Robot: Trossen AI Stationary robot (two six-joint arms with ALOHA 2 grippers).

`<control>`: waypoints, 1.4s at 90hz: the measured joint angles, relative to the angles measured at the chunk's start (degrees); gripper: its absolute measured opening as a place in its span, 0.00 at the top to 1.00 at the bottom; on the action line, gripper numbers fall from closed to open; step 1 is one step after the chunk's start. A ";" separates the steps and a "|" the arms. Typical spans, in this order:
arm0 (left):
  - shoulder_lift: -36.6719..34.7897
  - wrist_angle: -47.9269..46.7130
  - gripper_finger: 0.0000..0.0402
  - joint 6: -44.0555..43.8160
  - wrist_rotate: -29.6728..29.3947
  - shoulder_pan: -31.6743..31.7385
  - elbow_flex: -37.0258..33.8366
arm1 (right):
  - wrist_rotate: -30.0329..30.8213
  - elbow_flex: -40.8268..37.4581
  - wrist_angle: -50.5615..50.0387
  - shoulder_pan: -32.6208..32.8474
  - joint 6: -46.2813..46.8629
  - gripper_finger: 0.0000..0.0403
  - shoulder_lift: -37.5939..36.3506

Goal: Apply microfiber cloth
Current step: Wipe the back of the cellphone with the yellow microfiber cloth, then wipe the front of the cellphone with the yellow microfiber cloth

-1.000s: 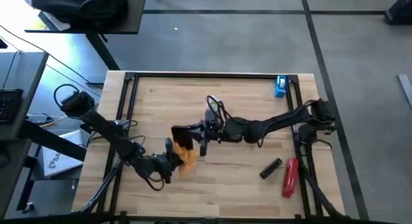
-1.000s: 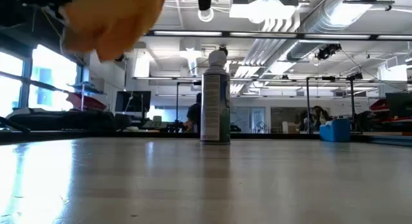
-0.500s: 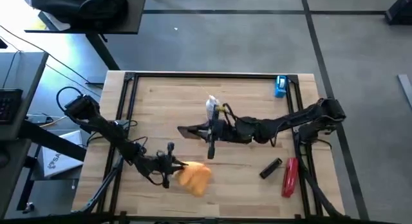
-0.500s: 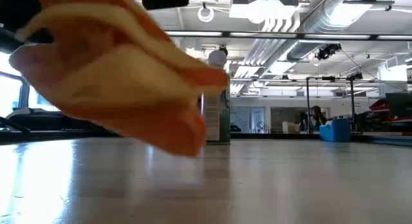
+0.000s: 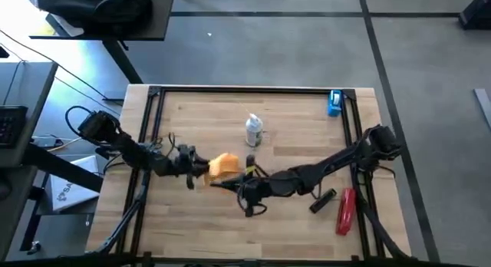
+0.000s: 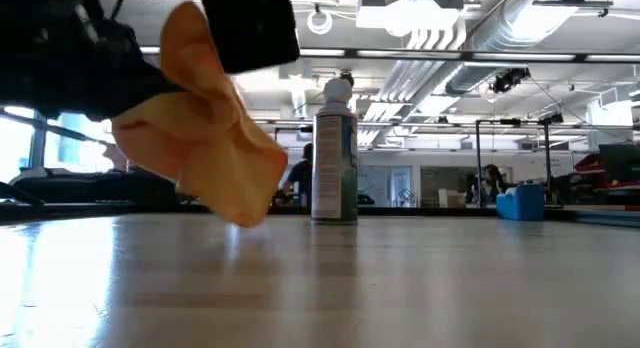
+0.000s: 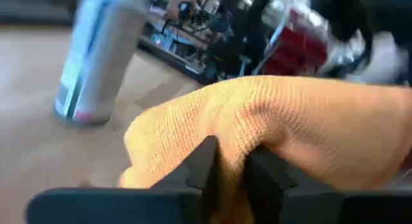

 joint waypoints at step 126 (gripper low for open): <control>-2.78 1.95 0.43 -36.94 38.36 19.71 20.05 | 8.93 16.04 -16.77 7.40 -68.27 1.00 10.75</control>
